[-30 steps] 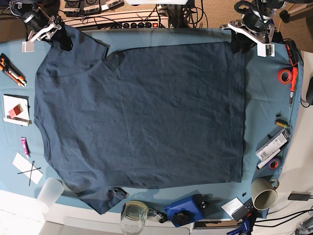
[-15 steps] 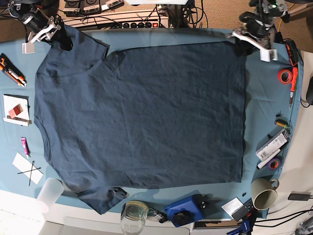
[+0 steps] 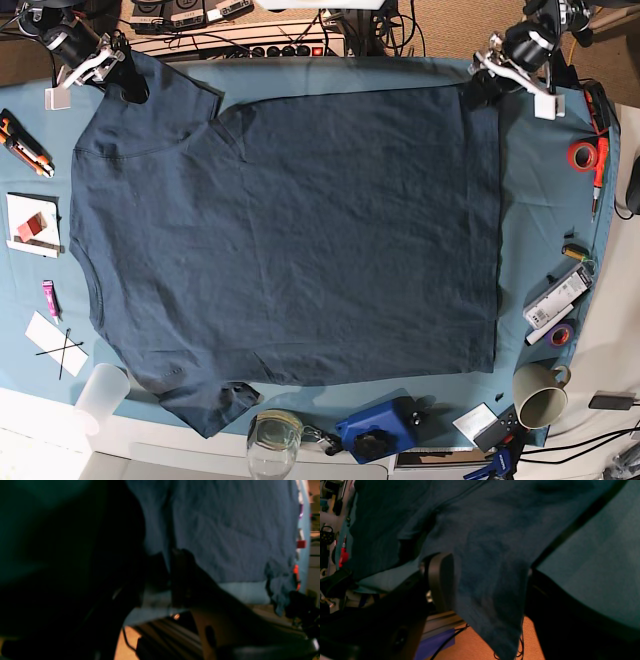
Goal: Fold the T-shirt properly
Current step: 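Lift the shoulder corners and pull them toward the hem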
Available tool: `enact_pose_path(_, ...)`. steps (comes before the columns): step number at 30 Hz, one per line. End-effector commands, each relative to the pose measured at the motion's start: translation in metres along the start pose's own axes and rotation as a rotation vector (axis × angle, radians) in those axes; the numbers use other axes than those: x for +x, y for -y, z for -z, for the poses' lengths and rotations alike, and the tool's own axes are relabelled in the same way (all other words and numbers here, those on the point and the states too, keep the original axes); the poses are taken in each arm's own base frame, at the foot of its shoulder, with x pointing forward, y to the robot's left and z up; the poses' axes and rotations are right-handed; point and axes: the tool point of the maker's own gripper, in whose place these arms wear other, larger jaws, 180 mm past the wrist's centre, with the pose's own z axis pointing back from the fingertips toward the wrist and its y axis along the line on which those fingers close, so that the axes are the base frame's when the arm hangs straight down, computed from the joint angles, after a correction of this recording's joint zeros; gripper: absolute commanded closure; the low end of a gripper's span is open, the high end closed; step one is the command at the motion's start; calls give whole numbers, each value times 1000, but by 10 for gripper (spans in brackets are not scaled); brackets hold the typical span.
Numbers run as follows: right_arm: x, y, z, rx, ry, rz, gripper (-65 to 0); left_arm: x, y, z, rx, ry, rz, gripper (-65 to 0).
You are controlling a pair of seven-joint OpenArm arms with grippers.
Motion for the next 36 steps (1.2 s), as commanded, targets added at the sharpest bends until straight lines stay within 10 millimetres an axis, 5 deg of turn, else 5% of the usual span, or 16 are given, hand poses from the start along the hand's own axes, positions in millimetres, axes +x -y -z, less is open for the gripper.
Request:
enact_pose_path(1, -54, 21, -9, -110, -256, 12, -352, 0, -3, 1, 14, -11, 7, -181)
enact_pose_path(8, -51, 21, -8, -110, -236, 11, -349, 6, -7, 9, 28, -6, 21, -170)
enact_pose_path(10, -48, 21, -7, -110, -218, 10, -270, 7, -7, 9, 29, -1, 20, -121)
enact_pose_path(14, -43, 21, -6, -109, -195, 8, -13, 18, -7, 9, 28, 63, 22, 0)
enact_pose_path(15, -43, 21, -6, -109, -196, 8, 0, 18, -7, 9, 28, 64, 22, 0)
enact_pose_path(23, -18, 12, -18, -111, -150, -49, 0, -1, -20, 2, 94, -14, 66, 0)
enact_pose_path(36, -5, 0, -70, -140, -105, -84, 0, -14, -23, -30, 142, -39, 94, 0)
